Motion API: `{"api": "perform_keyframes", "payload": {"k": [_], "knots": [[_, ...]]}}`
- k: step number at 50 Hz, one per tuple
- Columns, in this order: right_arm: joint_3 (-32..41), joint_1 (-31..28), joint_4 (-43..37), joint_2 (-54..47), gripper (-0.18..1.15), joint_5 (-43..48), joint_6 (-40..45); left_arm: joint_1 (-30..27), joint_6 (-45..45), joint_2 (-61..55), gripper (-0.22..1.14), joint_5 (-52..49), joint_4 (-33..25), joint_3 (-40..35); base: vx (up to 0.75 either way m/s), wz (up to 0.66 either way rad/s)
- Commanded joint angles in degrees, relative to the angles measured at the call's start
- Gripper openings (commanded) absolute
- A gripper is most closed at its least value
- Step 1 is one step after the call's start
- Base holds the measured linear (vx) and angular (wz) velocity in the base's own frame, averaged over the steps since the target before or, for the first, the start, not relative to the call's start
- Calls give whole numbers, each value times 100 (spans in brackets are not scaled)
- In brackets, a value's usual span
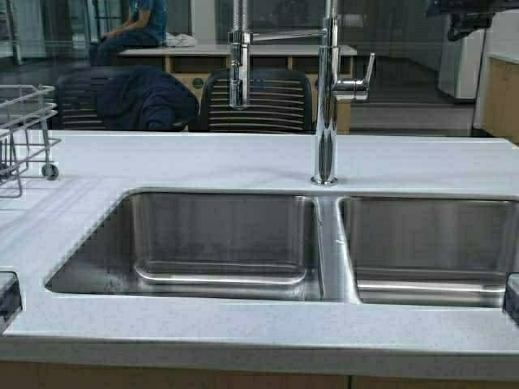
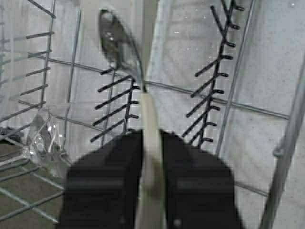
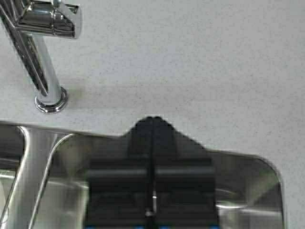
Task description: Wash the pan
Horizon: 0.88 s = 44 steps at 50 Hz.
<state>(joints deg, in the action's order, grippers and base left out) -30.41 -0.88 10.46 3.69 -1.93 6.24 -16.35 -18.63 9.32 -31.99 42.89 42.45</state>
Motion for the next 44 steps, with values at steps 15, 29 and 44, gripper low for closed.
{"api": "perform_keyframes", "payload": {"k": [15,29,44], "knots": [[44,-9,9,70,6,35,9,-18,-44,53,101,-141,-9,-290,0,0],[18,-9,0,53,6,44,0,-18,-53,62,101,-114,-105,-369,0,0],[18,-9,0,-18,6,44,0,88,-35,475,101,-132,-229,-615,0,0]]}}
